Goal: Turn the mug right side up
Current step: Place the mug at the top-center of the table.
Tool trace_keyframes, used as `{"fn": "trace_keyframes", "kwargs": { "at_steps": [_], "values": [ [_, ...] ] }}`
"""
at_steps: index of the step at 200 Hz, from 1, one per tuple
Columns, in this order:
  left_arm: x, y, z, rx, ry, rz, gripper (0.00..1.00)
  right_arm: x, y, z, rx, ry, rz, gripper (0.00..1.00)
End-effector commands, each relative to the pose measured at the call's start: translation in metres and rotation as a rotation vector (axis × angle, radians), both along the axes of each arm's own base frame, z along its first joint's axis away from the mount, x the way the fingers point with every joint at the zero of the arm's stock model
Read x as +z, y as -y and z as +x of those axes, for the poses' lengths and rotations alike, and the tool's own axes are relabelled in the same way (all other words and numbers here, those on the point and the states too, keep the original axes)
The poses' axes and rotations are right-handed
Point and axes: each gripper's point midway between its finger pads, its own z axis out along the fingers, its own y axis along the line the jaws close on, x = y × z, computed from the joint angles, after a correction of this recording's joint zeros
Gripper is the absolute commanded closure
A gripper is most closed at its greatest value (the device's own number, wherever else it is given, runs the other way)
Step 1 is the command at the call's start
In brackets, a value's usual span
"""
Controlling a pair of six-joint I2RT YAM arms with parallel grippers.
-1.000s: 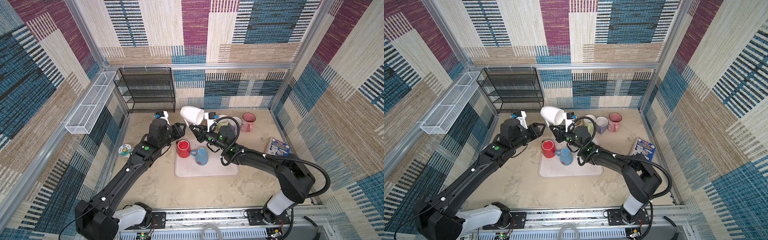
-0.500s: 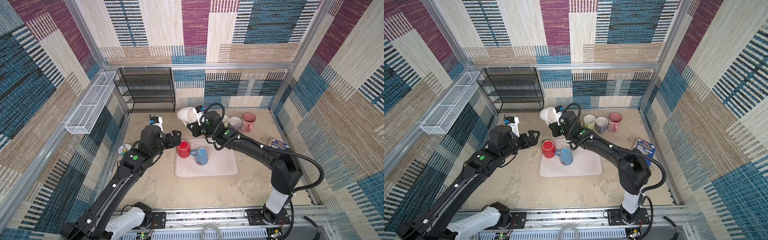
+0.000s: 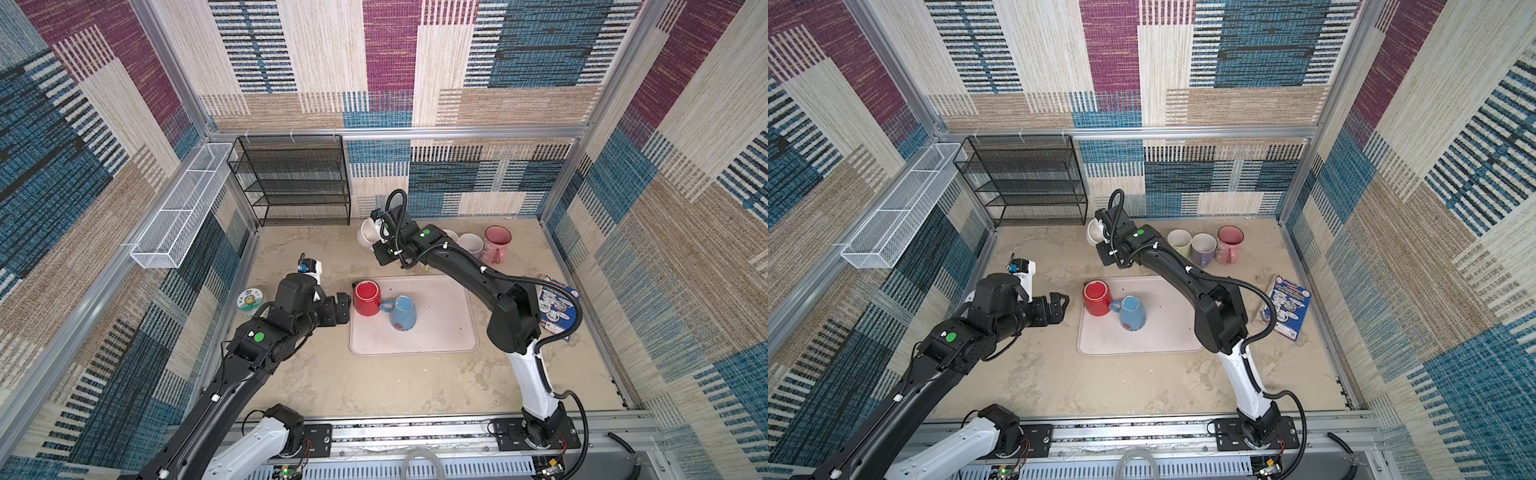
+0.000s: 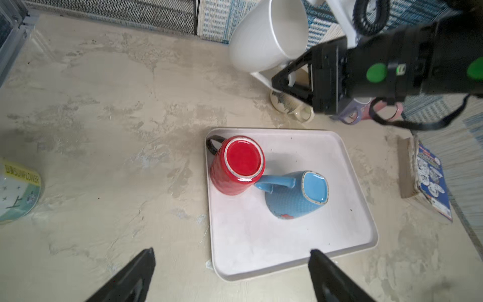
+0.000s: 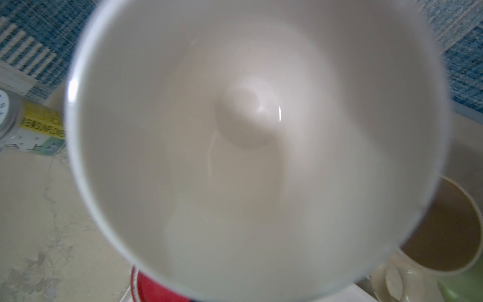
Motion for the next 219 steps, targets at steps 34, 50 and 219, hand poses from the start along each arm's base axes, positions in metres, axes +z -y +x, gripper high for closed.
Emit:
{"fn": "trace_keyframes", "kwargs": {
  "at_steps": [34, 50, 219],
  "values": [
    [-0.017, -0.010, -0.010, -0.009, -0.028, 0.068, 0.03, -0.028, 0.026, 0.025, -0.047, -0.038, -0.165, 1.00],
    [-0.018, -0.010, -0.011, -0.012, -0.031, 0.074, 0.03, -0.035, 0.032, 0.028, -0.056, -0.056, -0.173, 1.00],
    [-0.032, -0.005, -0.009, -0.032, -0.072, 0.074, 0.03, -0.088, 0.055, 0.023, -0.089, -0.164, -0.252, 0.89]
  ]
}}
